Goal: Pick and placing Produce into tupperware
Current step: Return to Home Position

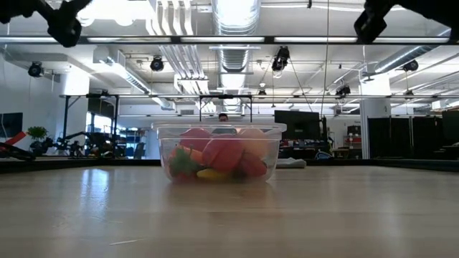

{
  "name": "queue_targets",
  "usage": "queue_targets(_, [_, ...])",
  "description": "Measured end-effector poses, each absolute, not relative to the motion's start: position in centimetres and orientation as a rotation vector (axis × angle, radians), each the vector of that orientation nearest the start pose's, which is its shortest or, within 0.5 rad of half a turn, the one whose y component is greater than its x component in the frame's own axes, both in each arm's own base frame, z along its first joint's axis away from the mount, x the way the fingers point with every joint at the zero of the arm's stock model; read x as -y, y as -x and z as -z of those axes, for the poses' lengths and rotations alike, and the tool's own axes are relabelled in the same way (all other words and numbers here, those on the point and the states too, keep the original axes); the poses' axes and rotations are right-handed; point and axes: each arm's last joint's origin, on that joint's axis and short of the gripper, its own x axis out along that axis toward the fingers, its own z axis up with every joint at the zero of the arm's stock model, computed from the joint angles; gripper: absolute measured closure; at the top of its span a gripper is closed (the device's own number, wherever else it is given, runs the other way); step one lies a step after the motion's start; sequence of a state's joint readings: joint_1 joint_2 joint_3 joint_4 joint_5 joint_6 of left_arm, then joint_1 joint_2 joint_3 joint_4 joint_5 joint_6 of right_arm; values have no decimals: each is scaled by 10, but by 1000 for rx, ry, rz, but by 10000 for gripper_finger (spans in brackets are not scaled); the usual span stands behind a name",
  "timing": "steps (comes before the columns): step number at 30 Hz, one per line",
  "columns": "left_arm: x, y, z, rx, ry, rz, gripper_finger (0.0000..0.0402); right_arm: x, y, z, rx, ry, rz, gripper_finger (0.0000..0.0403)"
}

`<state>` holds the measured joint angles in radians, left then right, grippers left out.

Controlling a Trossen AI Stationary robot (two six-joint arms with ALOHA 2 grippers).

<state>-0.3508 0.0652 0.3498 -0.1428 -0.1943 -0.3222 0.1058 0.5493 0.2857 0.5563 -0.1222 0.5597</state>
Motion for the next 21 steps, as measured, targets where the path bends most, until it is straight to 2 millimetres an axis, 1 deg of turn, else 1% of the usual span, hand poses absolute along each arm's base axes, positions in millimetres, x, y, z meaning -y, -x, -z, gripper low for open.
queue_targets(3, [20, -76, -247, 115, 375, 134, 89, -18, -133, -256, 225, -533, -311, 204])
queue_targets(7, [21, -83, -229, 120, 396, 74, 89, -17, -127, -253, 257, -464, -315, 204])
queue_targets(9, [20, -85, -223, 117, 403, 18, 89, -17, -121, -253, 289, -432, -317, 204])
queue_targets(11, [19, -85, -221, 133, 416, -7, 89, -16, -115, -252, 324, -424, -319, 204])
queue_targets(13, [20, -86, -223, 157, 426, 8, 89, -14, -111, -250, 338, -438, -328, 204])
queue_targets(15, [21, -88, -227, 162, 391, 50, 89, -14, -108, -250, 340, -454, -356, 204])
queue_targets(16, [22, -88, -232, 181, 369, 71, 89, -14, -107, -250, 340, -459, -366, 204])
queue_targets(21, [20, -82, -276, 357, 233, 70, 89, -14, -108, -251, 325, -461, -364, 204])
